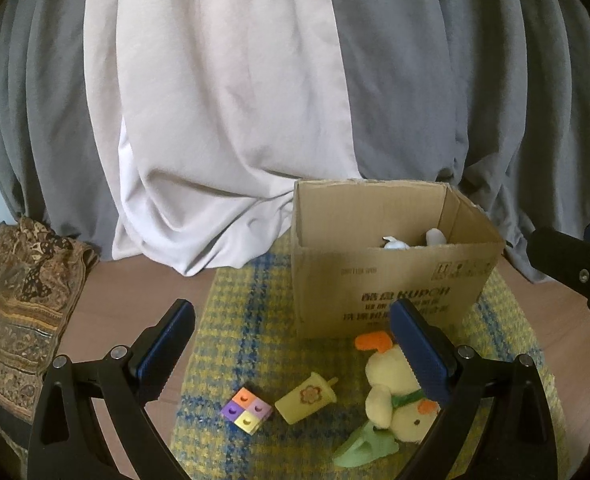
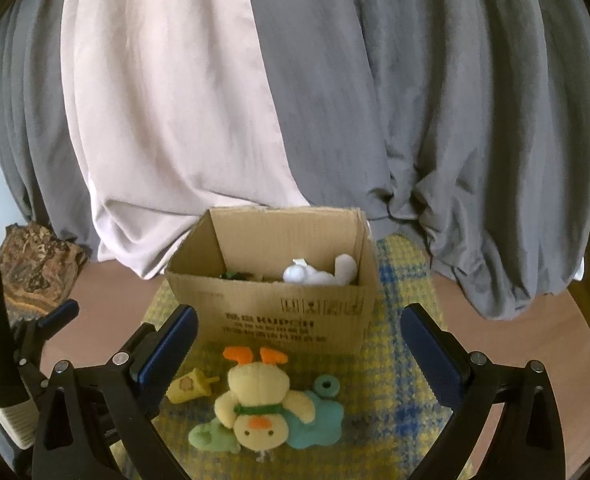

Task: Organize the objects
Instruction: 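Withdraw both tools from the box back toward the remaining toys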

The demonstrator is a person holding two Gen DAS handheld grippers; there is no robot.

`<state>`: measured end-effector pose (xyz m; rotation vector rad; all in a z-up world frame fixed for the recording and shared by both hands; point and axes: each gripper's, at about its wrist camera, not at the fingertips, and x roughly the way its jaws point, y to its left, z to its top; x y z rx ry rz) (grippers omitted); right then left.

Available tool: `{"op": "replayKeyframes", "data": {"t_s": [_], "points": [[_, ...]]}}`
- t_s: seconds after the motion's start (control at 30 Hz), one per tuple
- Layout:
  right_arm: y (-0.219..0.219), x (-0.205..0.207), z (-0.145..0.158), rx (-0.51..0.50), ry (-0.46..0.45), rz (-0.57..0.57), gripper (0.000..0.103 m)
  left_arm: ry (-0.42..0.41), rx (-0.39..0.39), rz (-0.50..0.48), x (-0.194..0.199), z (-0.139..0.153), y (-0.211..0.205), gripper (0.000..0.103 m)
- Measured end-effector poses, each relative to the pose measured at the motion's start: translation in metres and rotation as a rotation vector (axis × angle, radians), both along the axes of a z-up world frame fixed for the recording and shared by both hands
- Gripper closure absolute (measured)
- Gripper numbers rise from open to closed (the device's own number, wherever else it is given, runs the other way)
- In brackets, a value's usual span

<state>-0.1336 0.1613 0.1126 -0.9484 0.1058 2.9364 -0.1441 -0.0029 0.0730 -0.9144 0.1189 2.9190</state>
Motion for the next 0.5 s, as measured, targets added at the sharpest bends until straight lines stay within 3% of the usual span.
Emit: {"op": "replayKeyframes", "data": {"t_s": [0.5], "points": [[0.006, 0.018, -0.027, -0.021, -0.064, -0.009, 0.001, -0.015, -0.023, 0.000, 0.028, -0.025, 0.006, 0.003]]}}
